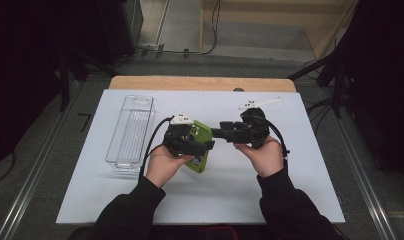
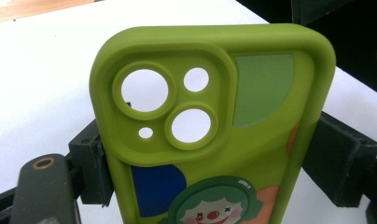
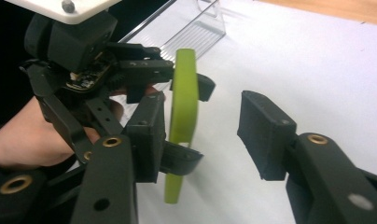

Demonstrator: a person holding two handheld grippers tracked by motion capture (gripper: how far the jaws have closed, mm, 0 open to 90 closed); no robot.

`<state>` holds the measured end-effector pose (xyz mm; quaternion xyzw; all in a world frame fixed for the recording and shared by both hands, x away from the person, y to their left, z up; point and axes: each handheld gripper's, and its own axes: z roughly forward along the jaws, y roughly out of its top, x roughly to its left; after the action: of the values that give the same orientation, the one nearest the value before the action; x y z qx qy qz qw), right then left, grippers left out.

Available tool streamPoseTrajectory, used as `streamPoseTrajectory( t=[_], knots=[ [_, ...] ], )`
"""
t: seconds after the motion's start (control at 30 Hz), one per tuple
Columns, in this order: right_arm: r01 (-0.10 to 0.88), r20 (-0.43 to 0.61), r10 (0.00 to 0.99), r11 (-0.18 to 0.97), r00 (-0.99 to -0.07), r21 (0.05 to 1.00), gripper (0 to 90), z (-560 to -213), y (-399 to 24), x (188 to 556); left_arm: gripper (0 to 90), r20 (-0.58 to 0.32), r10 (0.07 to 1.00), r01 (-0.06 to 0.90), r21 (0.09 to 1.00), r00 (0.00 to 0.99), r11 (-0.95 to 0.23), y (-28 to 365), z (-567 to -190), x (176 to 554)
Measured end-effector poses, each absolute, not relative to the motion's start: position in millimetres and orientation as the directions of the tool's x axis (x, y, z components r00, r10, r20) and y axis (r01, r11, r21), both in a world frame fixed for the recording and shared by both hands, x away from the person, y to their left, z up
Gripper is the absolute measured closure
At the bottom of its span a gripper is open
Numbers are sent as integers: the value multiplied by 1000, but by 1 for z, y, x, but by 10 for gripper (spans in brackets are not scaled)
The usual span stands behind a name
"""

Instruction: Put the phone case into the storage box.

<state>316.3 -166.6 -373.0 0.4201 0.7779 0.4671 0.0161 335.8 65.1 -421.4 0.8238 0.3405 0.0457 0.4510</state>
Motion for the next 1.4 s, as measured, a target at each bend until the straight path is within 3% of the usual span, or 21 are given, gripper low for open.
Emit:
streamPoseTrajectory(
  t=[0.53,1.2,1.4],
  knots=[
    [599,291,687,259,-665,758,325,-381,-184,321,173,-277,600,557,755,750,-347,74,-414,339],
    [591,283,670,287,-686,754,316,-413,-203,319,172,-288,589,557,756,755,-344,84,-404,342],
    [592,303,653,278,-694,757,274,-417,-204,315,172,-303,587,567,752,751,-337,87,-403,343]
  ],
)
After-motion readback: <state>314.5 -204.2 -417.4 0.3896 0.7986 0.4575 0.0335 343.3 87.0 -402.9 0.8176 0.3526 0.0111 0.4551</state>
